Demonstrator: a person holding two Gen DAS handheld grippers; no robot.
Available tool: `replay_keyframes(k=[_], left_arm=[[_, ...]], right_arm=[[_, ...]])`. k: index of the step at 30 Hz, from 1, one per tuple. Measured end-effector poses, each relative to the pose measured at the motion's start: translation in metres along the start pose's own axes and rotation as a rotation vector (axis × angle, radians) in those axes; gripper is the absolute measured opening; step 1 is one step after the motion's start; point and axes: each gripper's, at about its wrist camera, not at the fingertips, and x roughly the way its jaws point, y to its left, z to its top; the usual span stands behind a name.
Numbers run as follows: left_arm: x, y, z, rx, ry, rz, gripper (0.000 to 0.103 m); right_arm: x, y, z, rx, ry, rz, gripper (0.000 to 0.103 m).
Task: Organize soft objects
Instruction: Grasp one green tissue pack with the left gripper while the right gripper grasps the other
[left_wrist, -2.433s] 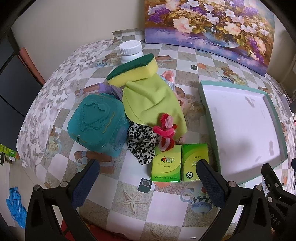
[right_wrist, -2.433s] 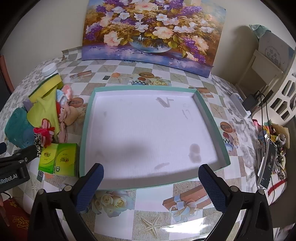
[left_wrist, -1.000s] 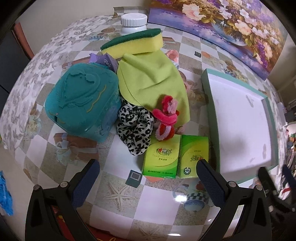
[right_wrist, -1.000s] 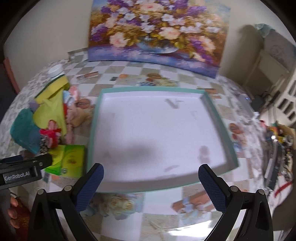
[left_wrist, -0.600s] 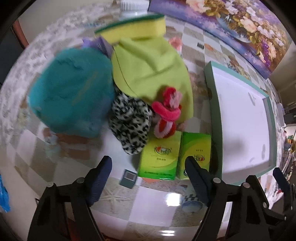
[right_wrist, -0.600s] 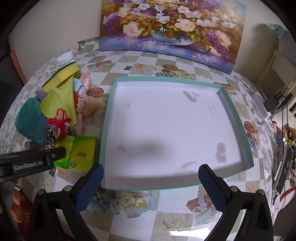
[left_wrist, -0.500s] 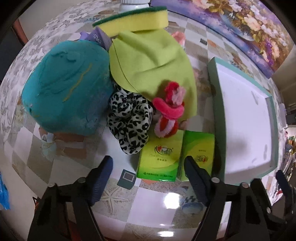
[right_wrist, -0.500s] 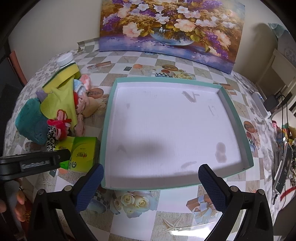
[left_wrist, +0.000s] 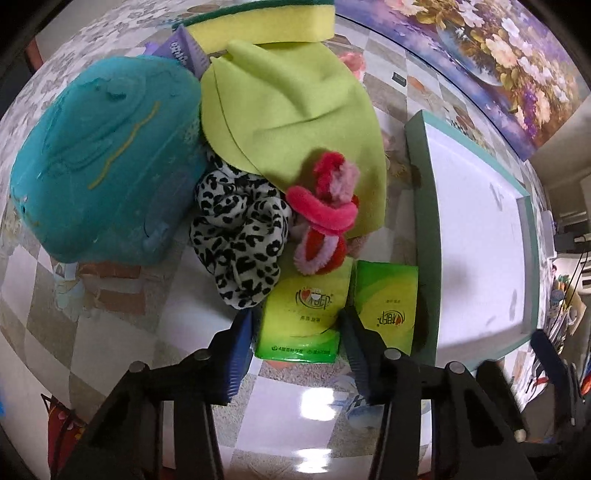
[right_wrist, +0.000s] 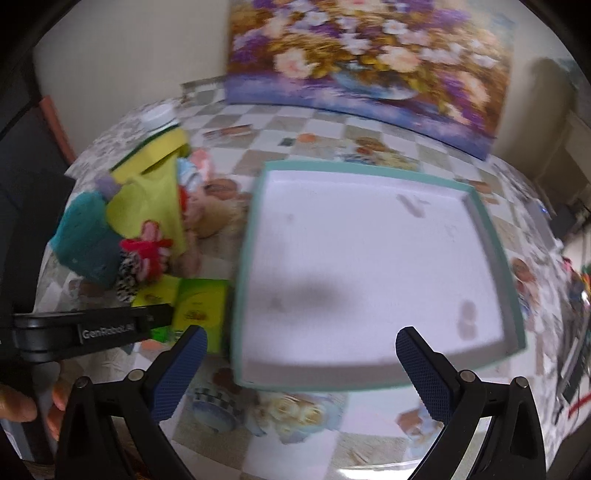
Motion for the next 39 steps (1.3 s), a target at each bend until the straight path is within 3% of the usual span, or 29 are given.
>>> replay_keyframes(k=[5, 19, 28, 31, 39], left_arm=[[-0.006, 0.023, 0.000, -0.048, 0.004, -0.017, 0.049], [-0.008, 0.074, -0.009, -0.181, 0.013, -0.023, 0.049], [-0.012, 0.101, -0.009, -0.213, 0.011, -0.027, 0.050], [-0.012, 0.103, -0.010, -0.212, 0.012, -0.026, 0.050], [-0.018, 0.088, -0.008, -0.174, 0.015, 0.019, 0.050]], right_arm=[[0.009, 0.019, 0.002, -0.070, 0.011, 0.046, 0.101], [0.023, 0.077, 0.000, -0.243, 0.040, 0.152, 0.072], [0.044, 0.086, 0.000, -0.239, 0.103, 0.108, 0.067], [0.044, 0.085, 0.001, -0.233, 0.102, 0.113, 0.052], [0.044, 0.087, -0.001, -0.241, 0.104, 0.105, 0.052]])
